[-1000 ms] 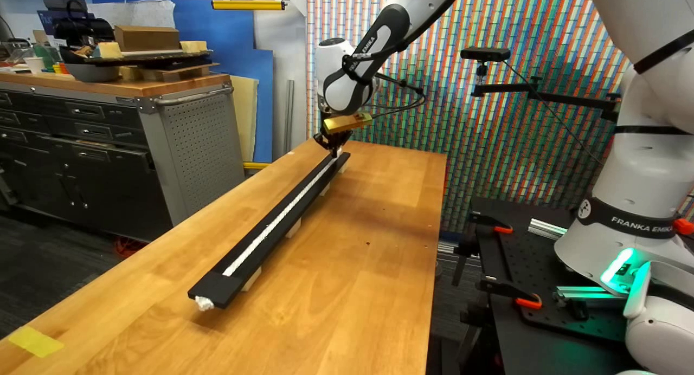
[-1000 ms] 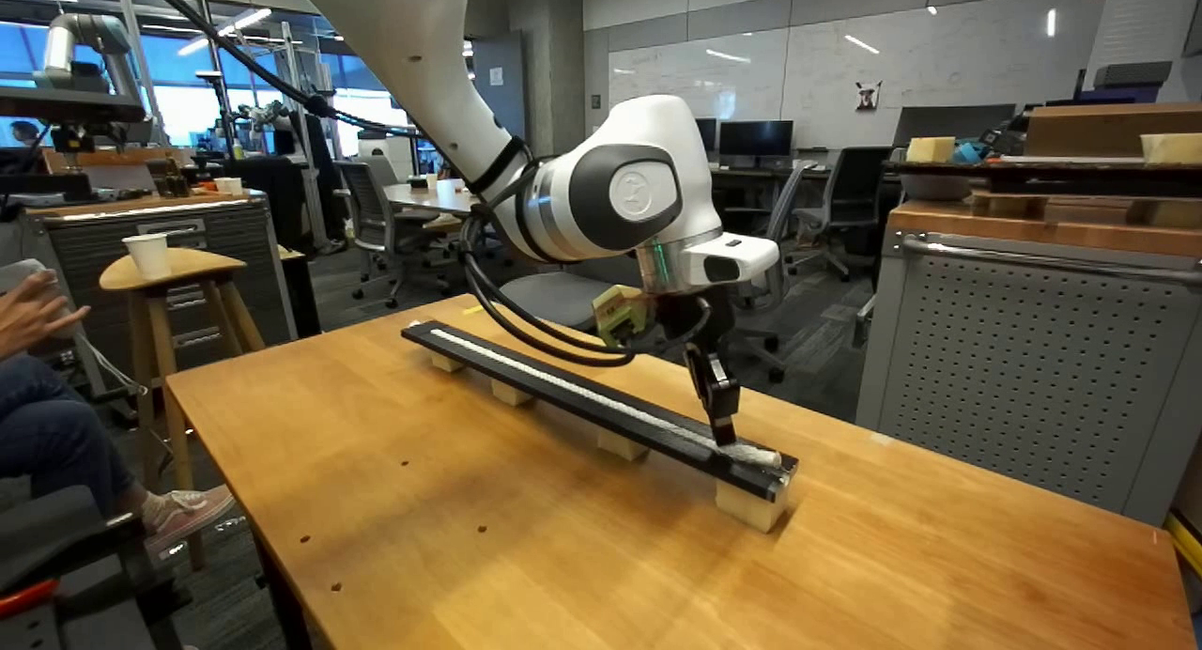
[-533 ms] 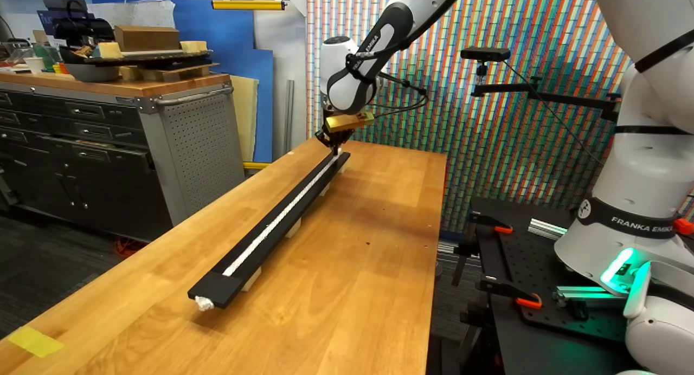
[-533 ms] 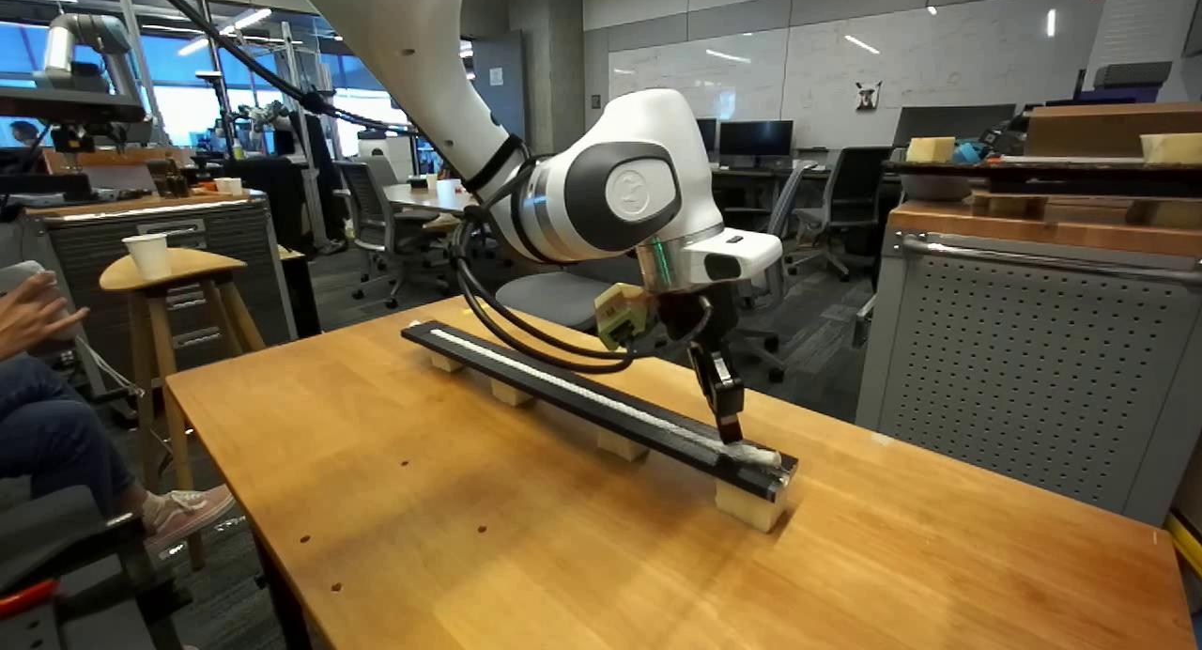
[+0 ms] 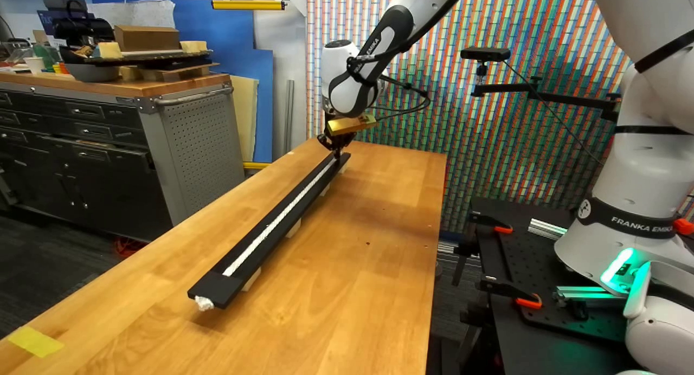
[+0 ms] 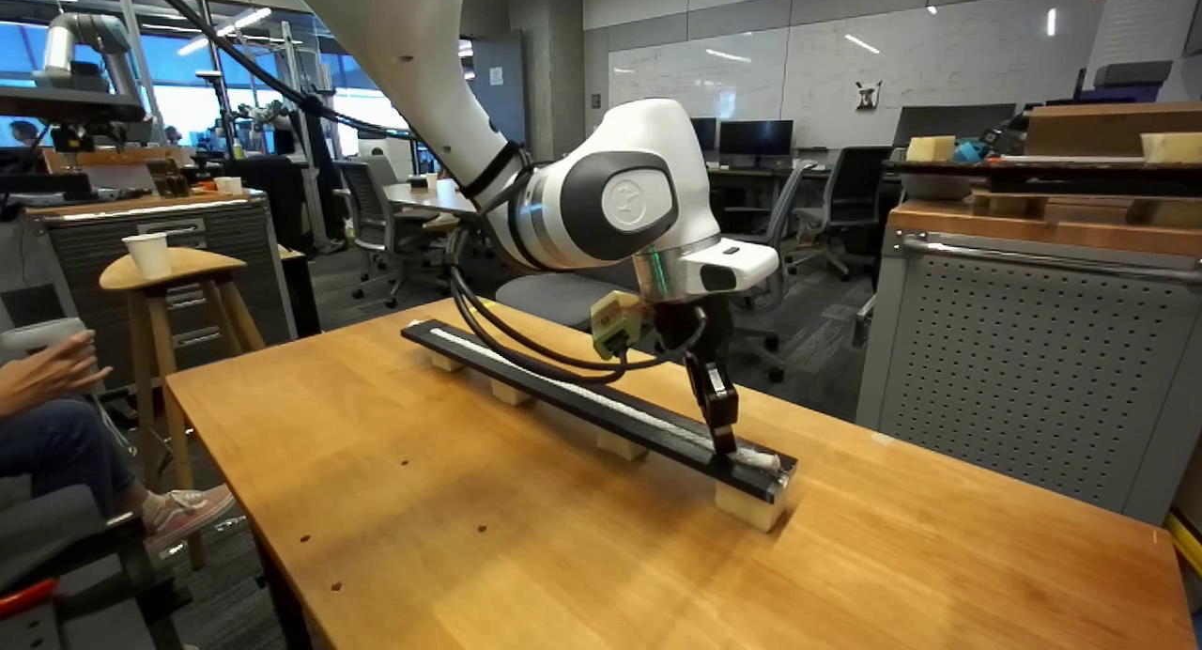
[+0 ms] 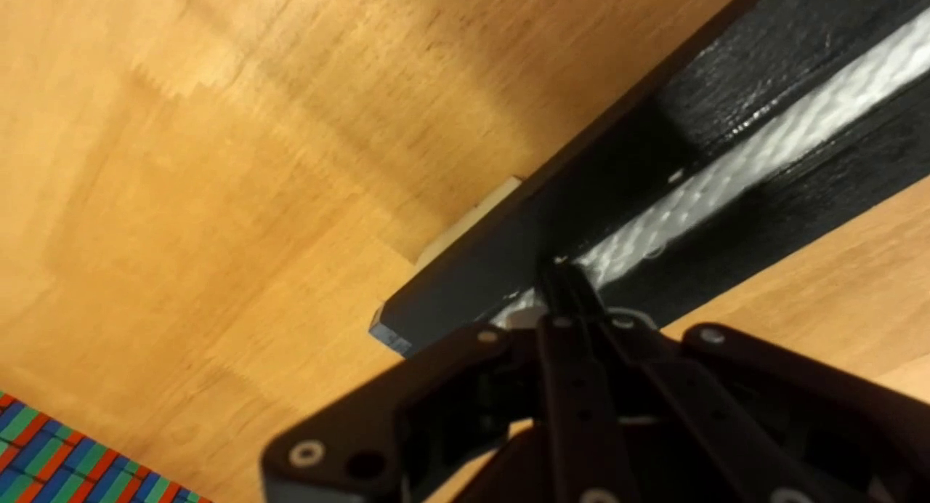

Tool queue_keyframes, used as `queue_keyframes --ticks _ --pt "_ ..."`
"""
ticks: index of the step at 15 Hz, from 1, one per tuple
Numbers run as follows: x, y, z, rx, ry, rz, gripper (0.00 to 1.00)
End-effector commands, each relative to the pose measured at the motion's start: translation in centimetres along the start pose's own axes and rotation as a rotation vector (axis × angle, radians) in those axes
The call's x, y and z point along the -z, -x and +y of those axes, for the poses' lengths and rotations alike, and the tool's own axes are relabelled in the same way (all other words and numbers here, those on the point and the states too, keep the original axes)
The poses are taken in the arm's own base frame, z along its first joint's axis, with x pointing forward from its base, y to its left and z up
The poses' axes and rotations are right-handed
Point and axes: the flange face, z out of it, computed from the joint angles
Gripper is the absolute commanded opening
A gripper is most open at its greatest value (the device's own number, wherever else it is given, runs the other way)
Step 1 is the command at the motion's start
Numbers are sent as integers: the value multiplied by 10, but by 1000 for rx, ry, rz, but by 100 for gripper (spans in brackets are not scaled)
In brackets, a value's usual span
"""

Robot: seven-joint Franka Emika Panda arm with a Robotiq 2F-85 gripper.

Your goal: Put the rope on the skate then press on it

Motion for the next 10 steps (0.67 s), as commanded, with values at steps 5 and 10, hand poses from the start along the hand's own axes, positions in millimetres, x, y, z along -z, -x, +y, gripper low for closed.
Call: queue_keyframes --ticks 5,10 --pt "-25 -12 -7 -25 23 -105 0" --pt "-12 -14 -3 -41 27 -87 0"
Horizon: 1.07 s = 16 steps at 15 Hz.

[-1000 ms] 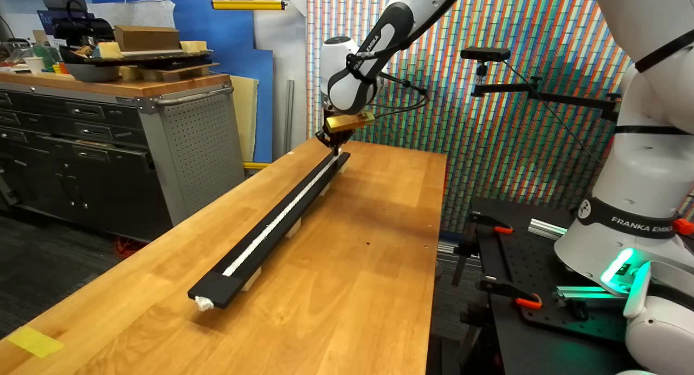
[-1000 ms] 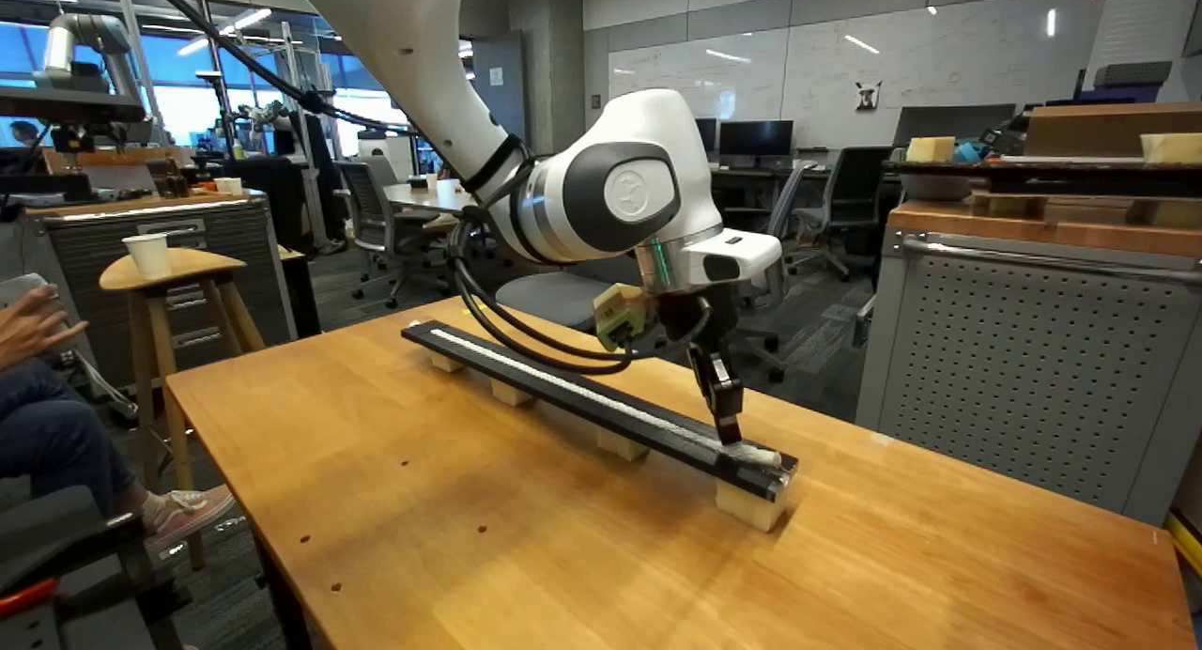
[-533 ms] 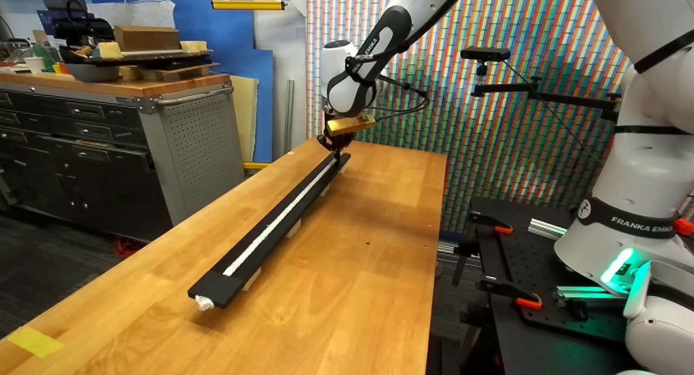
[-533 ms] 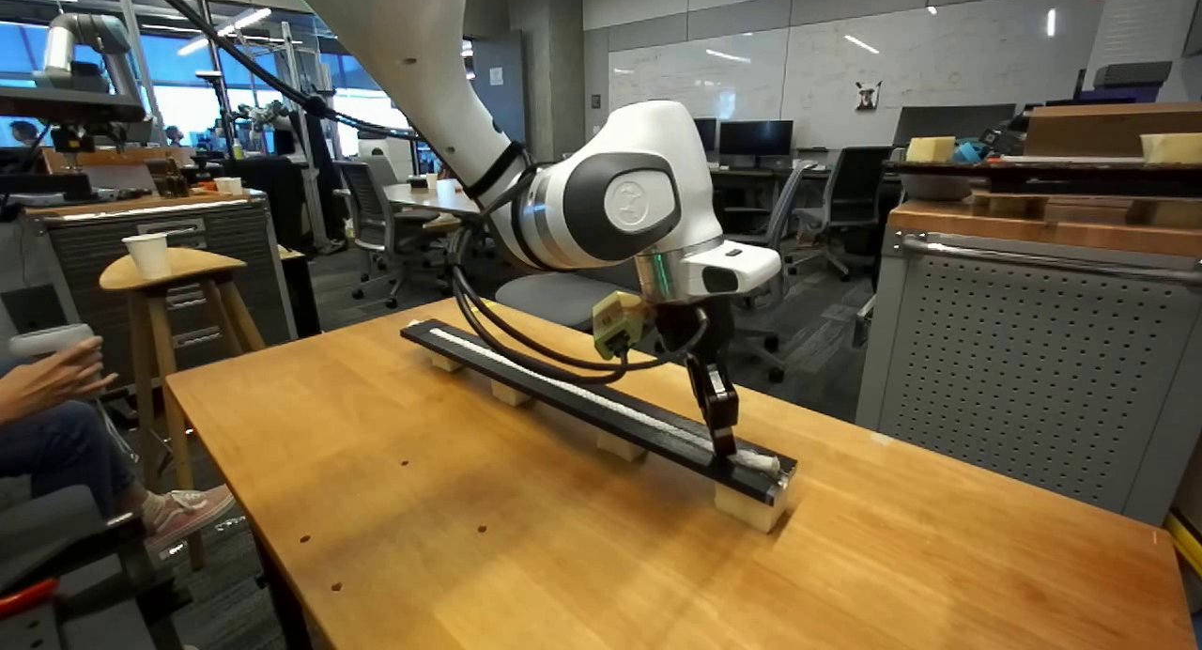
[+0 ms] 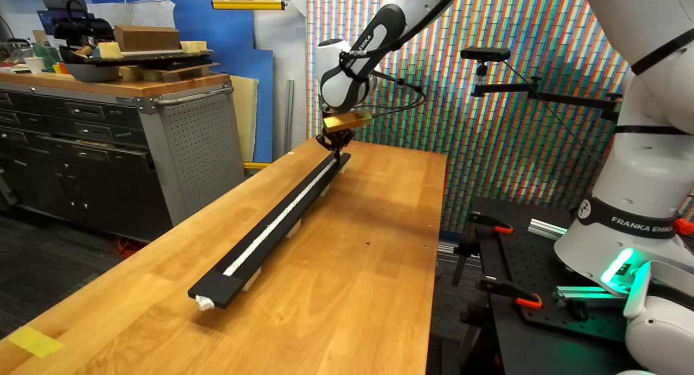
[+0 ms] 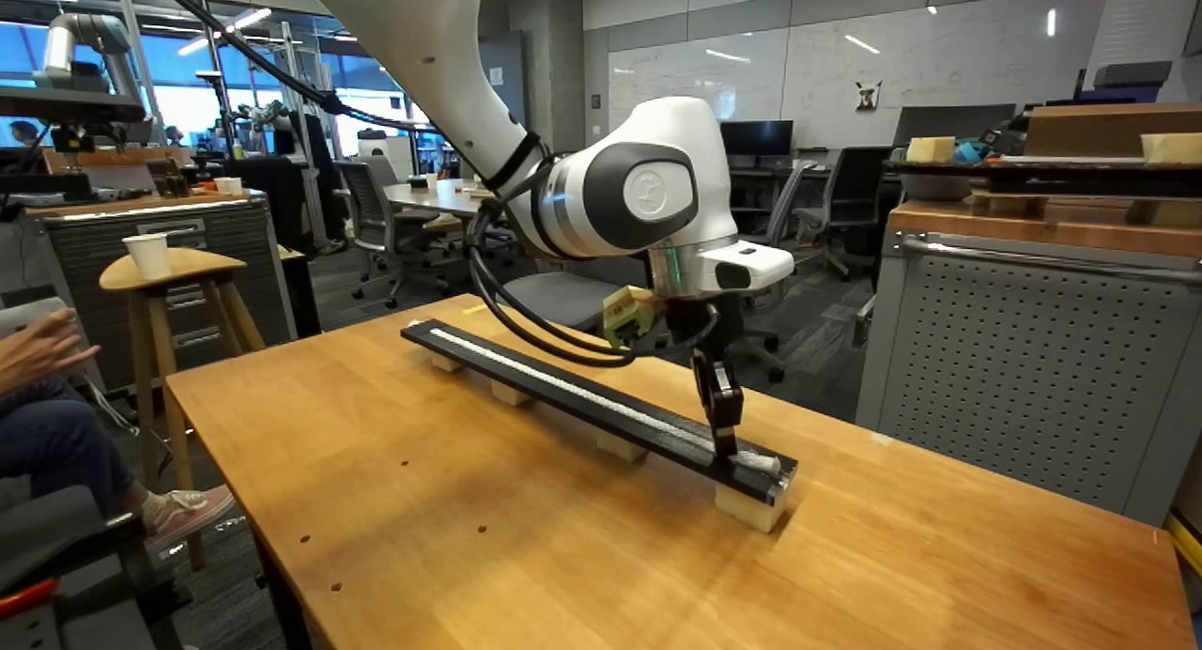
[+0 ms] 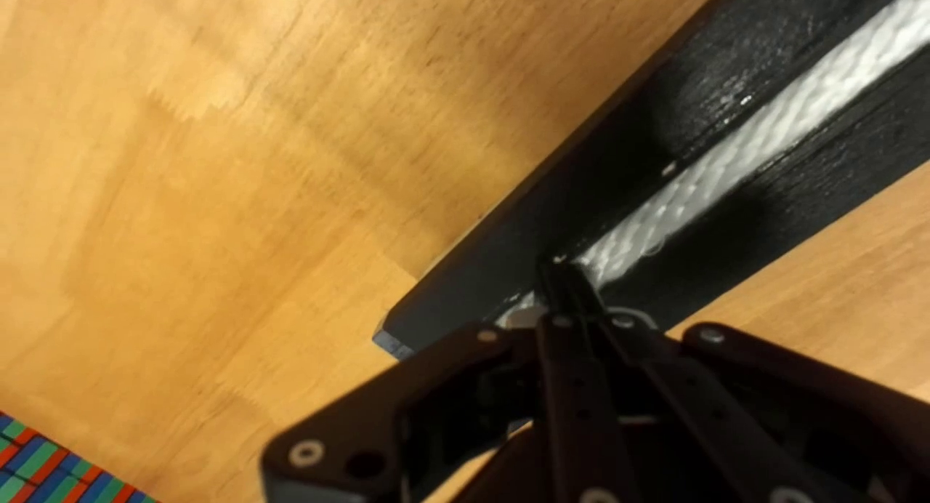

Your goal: Put the rope on the skate then press on it

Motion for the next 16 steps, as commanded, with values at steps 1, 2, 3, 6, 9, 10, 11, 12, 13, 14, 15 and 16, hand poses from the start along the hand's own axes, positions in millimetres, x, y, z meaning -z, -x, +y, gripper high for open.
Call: queue_keyframes --ticks 1,2,3,6,9,10,11,12,13,14,15,16 --pt "-5 1 2 -19 -5 8 0" --pt "-1 0 4 -32 -9 22 0" --pt "2 2 6 -47 -14 38 0" --pt "8 3 13 -89 -33 77 0" --pt "10 3 22 -126 -56 105 0" --pt "10 3 24 -137 -59 112 0" --pt "10 3 27 -144 -61 117 0" --pt "9 1 28 -150 -61 121 0" --pt "8 1 28 -150 -62 117 0" --pt "6 0 27 -149 -61 115 0" --pt "5 0 25 -145 -61 111 0" --pt "5 -1 23 -142 -61 110 0"
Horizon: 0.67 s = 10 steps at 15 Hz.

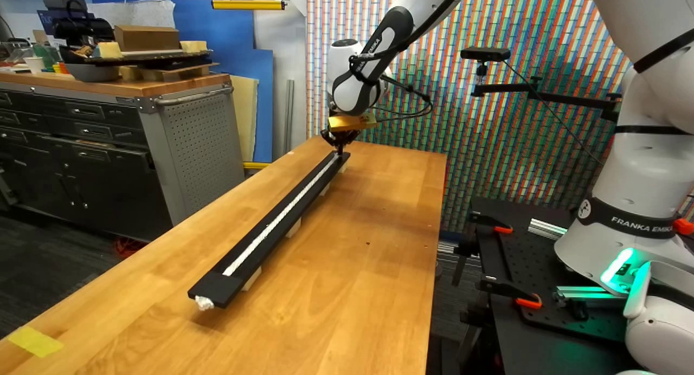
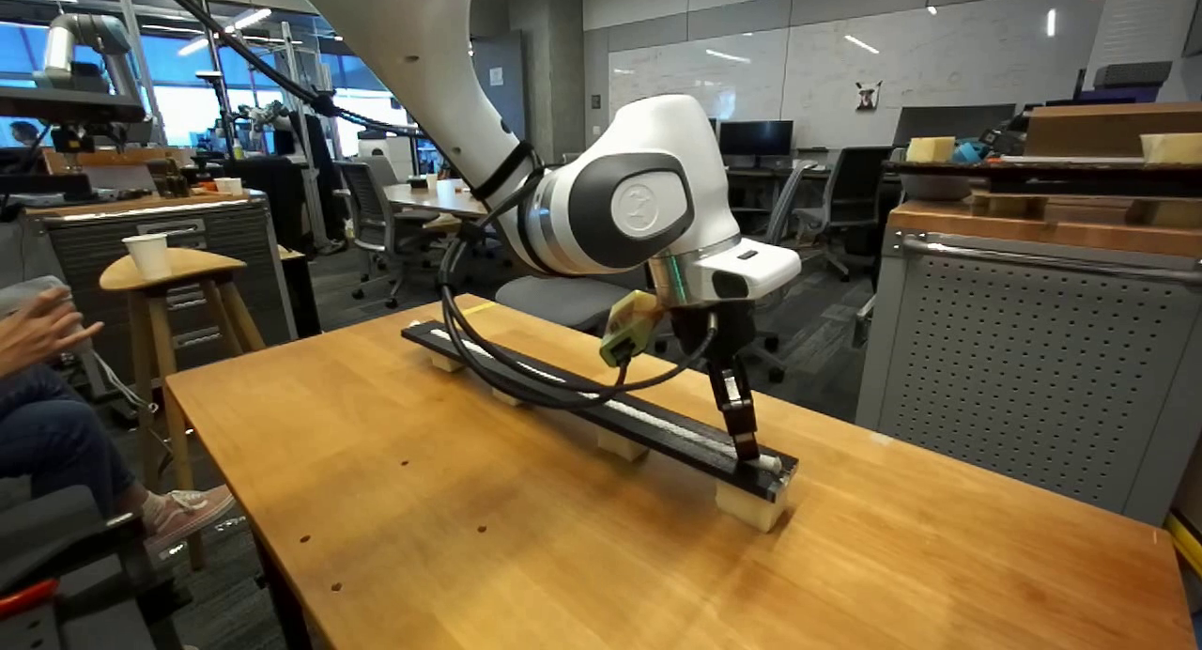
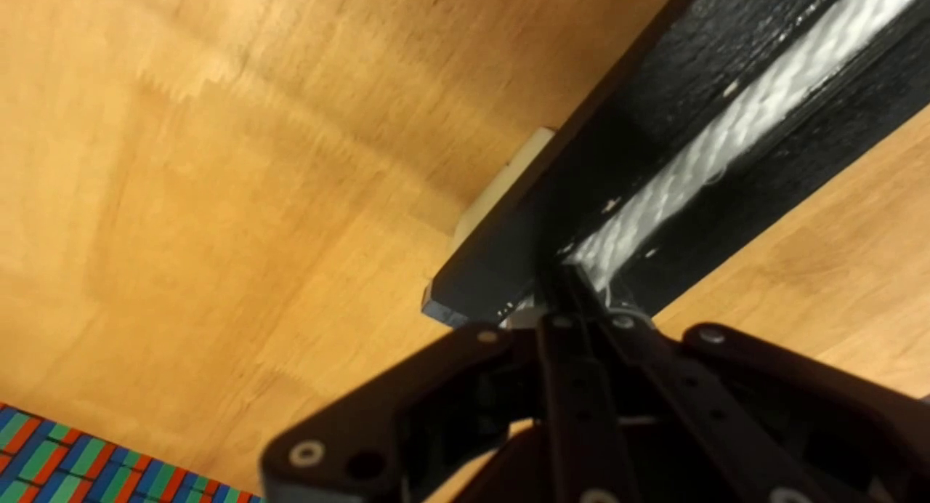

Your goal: Put the rope on the skate then press on it

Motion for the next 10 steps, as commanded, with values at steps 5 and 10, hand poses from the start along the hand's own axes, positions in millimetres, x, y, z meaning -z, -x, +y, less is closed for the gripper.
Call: queue_keyframes --ticks 5,10 --pt "8 -6 -9 -12 -14 7 0" --pt "-14 -11 -14 -4 53 -55 0"
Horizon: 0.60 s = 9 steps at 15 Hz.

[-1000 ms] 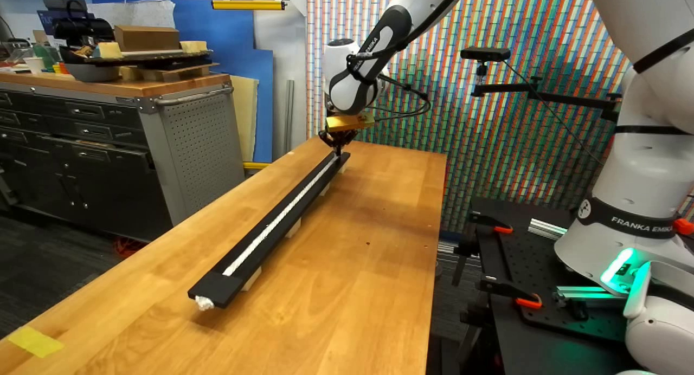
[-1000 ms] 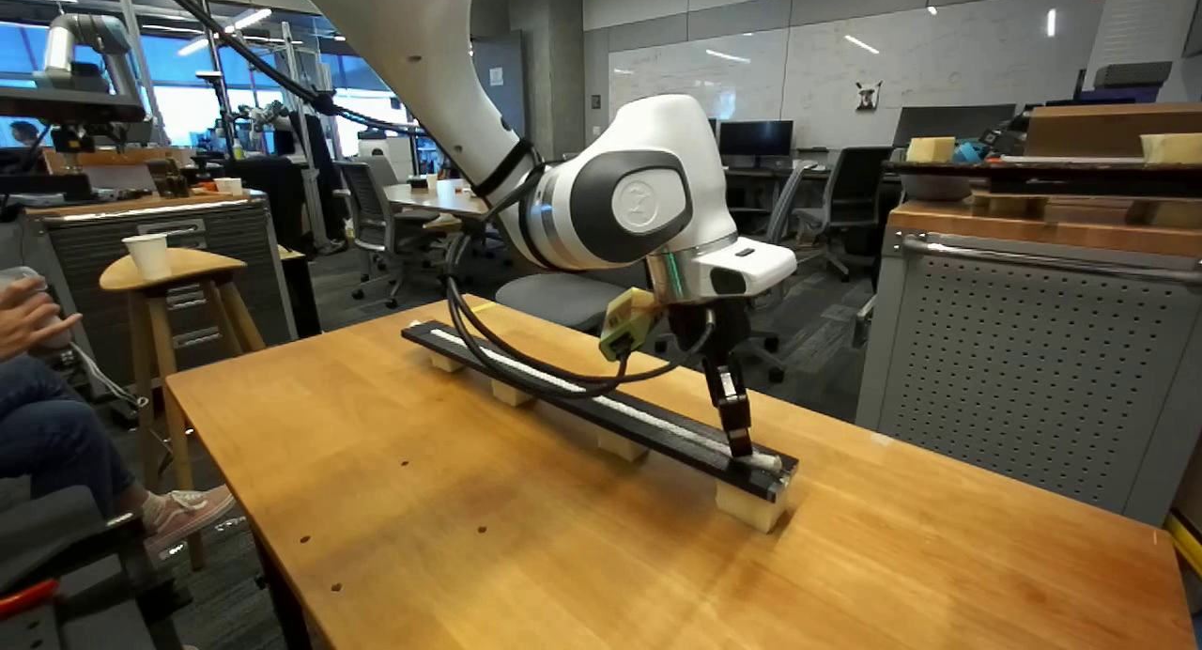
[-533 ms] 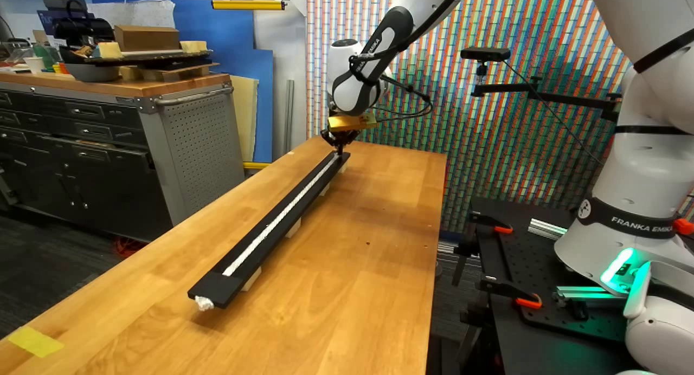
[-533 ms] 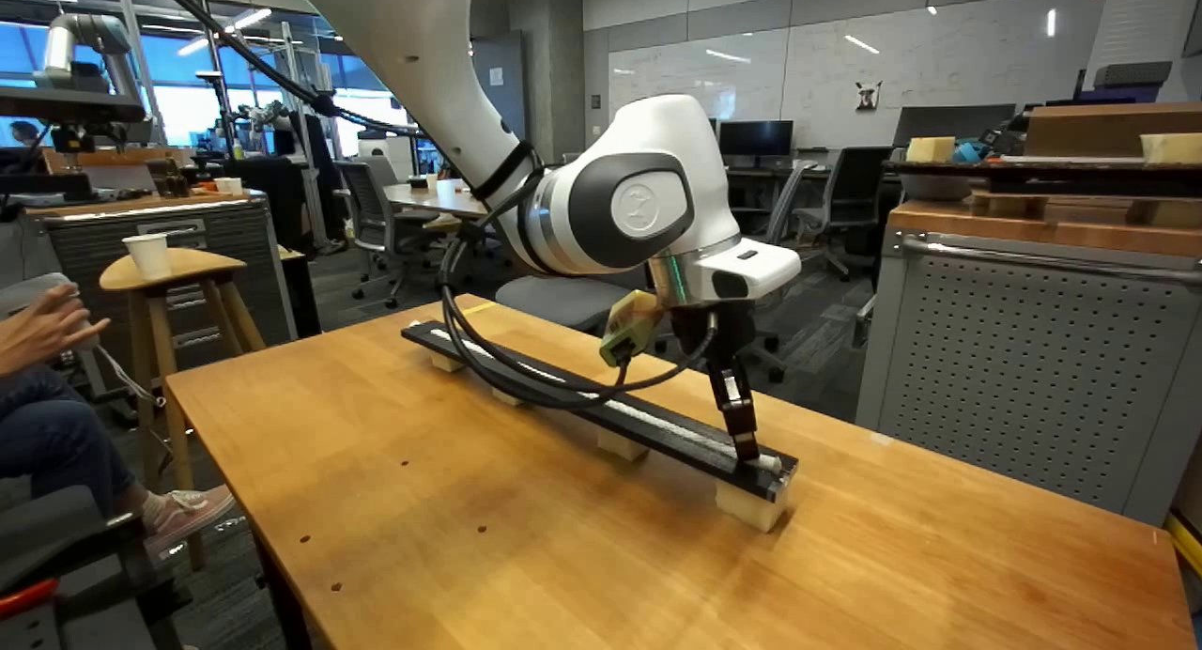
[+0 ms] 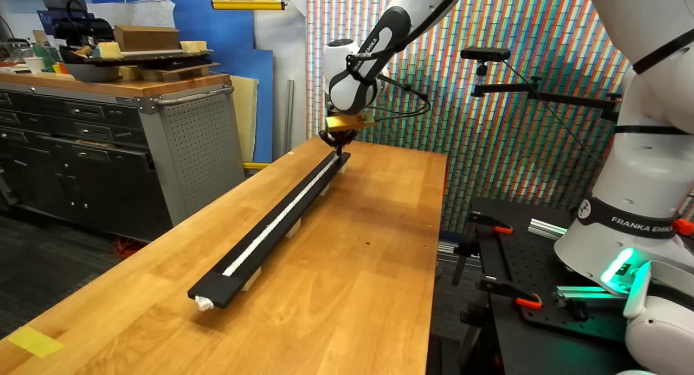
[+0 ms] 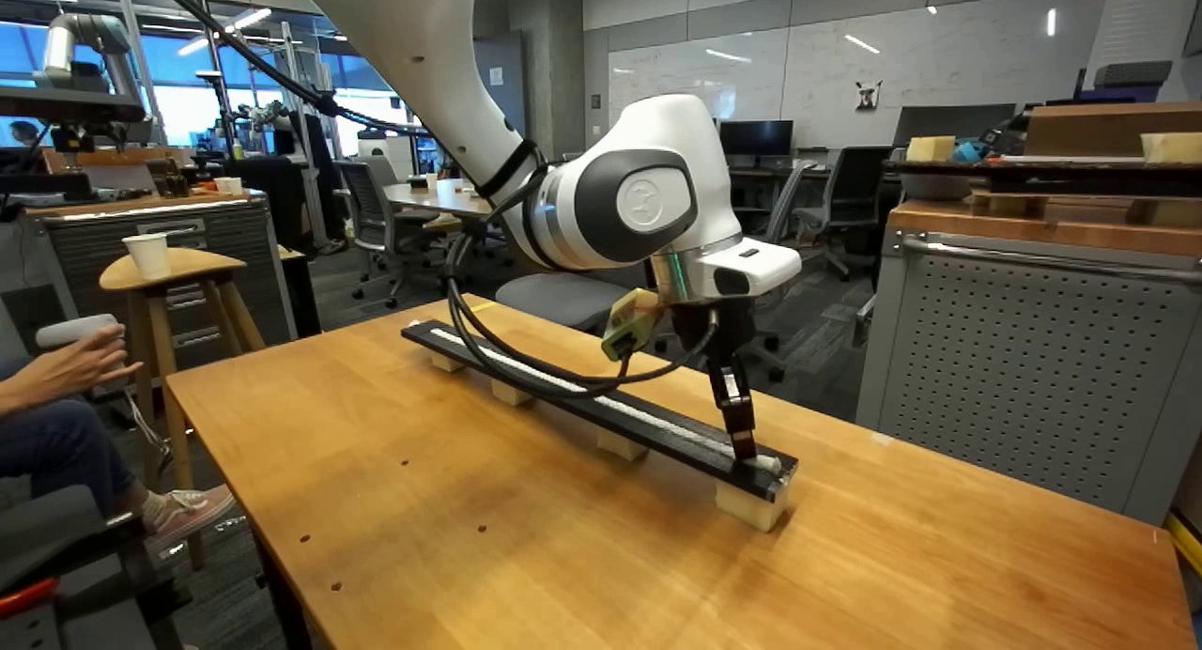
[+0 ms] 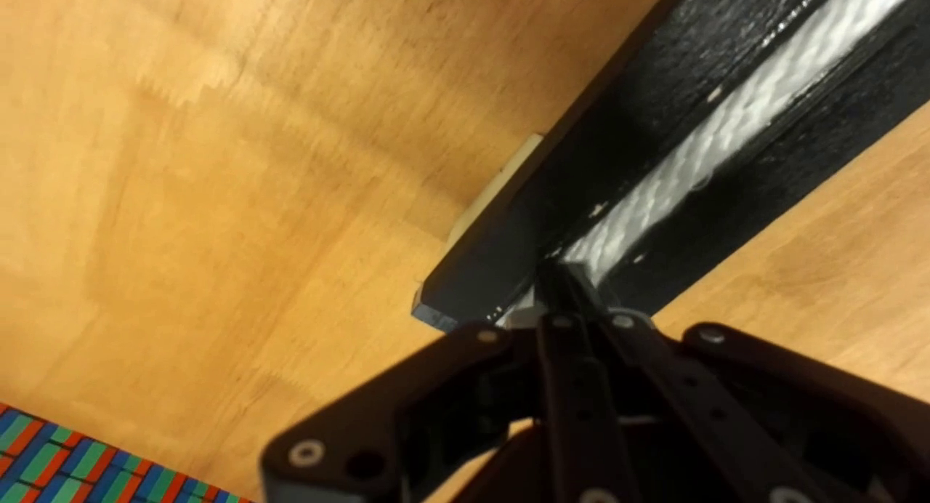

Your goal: Put the rope on the skate then press on it

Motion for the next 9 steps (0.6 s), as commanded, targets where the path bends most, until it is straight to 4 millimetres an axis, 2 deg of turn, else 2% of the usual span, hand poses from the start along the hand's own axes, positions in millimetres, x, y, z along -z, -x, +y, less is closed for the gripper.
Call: queue_keyframes --ticks 1,4,9 --pt "-17 -11 -9 -11 44 -49 0" --pt "-26 -17 -15 -9 69 -87 0" --pt "-27 -25 -21 -7 98 -126 0"
